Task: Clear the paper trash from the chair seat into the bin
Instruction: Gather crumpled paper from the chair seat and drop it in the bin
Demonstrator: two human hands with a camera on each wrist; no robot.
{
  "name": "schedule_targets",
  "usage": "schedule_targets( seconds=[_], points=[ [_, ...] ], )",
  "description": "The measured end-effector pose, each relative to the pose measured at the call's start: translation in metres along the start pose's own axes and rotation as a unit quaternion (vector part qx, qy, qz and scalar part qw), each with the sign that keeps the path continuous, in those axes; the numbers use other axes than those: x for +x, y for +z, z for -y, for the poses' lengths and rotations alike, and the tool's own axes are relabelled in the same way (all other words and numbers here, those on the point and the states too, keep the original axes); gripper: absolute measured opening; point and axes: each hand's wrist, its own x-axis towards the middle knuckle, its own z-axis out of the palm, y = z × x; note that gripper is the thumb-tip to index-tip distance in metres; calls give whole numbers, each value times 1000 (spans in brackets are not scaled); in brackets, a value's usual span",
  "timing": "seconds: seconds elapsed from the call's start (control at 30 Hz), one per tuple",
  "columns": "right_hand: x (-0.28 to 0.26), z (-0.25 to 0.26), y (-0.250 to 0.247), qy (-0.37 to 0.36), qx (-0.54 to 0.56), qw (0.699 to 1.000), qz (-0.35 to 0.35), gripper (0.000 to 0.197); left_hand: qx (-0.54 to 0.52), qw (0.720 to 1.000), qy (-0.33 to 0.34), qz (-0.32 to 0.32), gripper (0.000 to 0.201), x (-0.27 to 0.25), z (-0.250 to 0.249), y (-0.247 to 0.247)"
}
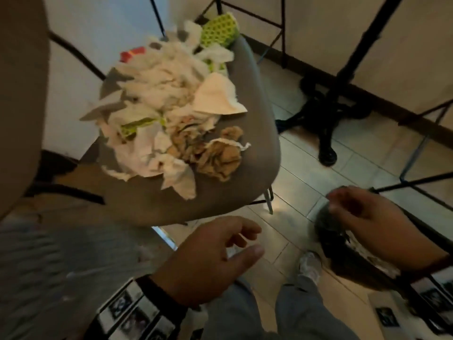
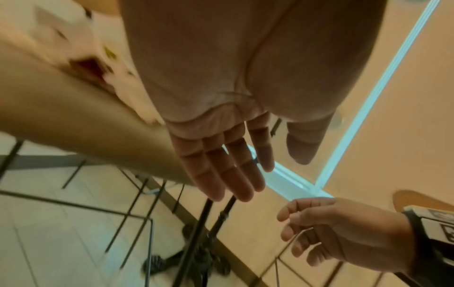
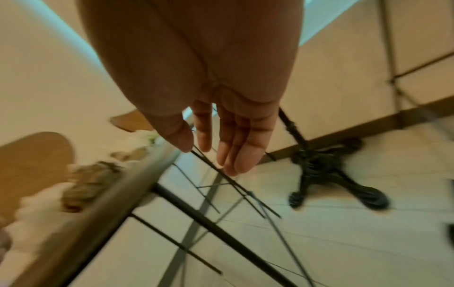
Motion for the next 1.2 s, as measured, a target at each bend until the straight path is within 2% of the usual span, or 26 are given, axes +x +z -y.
schedule_targets(
  seconds=[0.1,0.2,0.3,0.37,0.47,0.57,0.63,0.77,0.97,1.1,1.2],
  points=[
    [9,76,4,-60,-17,998,-2,31,-12,997,22,-76,20,-31,3,-38],
    [18,129,18,-126,-47,991,-18,47,18,979,55,-193,23,-41,15,-68],
    [31,159,38,-166,-92,982,-13,72,76,937,69,-332,44,-35,30,-94],
    [42,171,52,-169,-127,977,-24,93,122,915,58,-381,67,-24,39,-108],
    [57,183,68,-152,-172,973,-29,110,142,917,-8,-373,96,-2,44,-119],
    [68,185,78,-151,-215,964,-49,104,168,928,-49,-329,104,18,44,-117],
    [73,184,81,-159,-226,959,-57,92,186,930,-67,-311,103,27,43,-114],
    [76,187,81,-168,-223,959,-57,74,189,918,-65,-342,87,36,44,-113],
    [79,188,80,-168,-168,969,-62,69,205,916,-19,-343,74,40,53,-118],
    [78,187,81,-169,-152,972,-62,65,219,924,-14,-312,77,44,57,-118],
    [78,186,81,-171,-136,974,-63,61,209,922,-20,-326,67,45,55,-121]
  ],
)
